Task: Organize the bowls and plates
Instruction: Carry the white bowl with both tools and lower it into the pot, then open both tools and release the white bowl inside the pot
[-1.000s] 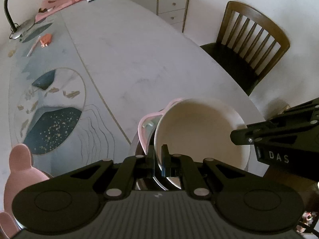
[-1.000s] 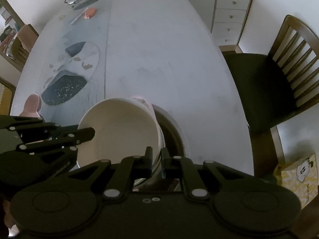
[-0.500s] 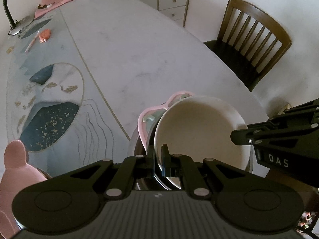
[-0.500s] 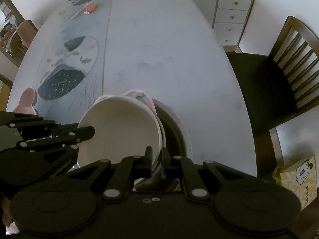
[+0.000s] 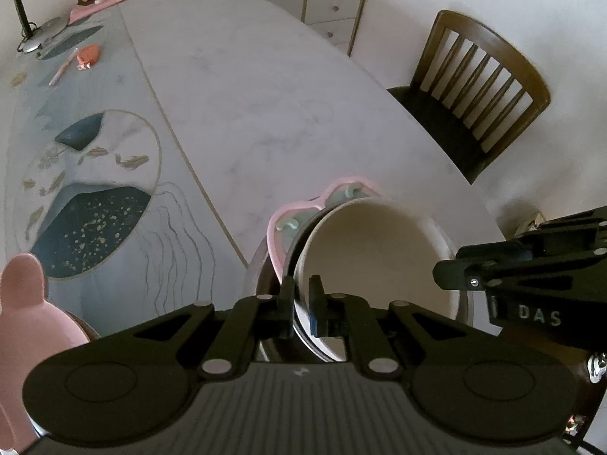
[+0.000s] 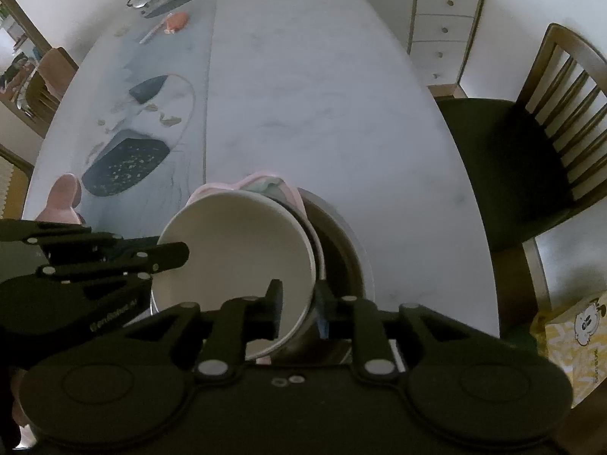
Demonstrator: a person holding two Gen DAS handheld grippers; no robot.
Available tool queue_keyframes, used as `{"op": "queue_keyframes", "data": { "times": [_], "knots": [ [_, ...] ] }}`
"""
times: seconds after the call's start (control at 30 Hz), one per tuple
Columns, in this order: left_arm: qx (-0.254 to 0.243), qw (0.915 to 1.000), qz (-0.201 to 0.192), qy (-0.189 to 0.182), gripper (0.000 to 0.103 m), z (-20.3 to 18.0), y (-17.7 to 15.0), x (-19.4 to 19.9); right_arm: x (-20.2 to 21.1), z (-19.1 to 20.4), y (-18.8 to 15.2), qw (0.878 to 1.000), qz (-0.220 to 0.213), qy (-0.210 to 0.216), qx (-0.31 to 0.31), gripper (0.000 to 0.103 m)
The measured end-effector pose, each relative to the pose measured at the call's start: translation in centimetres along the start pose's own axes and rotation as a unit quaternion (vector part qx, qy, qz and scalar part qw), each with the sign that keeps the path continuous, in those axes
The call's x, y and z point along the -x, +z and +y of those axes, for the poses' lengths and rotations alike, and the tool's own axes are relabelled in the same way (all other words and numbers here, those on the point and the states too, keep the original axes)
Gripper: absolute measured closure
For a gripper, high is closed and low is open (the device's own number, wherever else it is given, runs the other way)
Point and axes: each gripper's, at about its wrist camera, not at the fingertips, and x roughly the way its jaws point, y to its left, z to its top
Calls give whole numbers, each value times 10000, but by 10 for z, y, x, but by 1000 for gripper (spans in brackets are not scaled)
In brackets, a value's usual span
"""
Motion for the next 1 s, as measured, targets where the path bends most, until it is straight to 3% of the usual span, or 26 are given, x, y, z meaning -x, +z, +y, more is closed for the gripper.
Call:
{"op": "queue_keyframes", "data": {
  "times": [0.63, 0.8, 1.0],
  "knots": [
    [41, 9989, -412, -213, 96, 11, -14, 43, 41, -3, -13, 9983, -542, 224, 59, 63],
    [42, 9982, -555, -232, 94, 11, -19, 54, 51, -6, -19, 9973, -706, 193, 61, 49],
    [76, 9976, -667, -183, 93, 8, -24, 61, 60, -11, -23, 9960, -846, 231, 172, 39]
  ]
}}
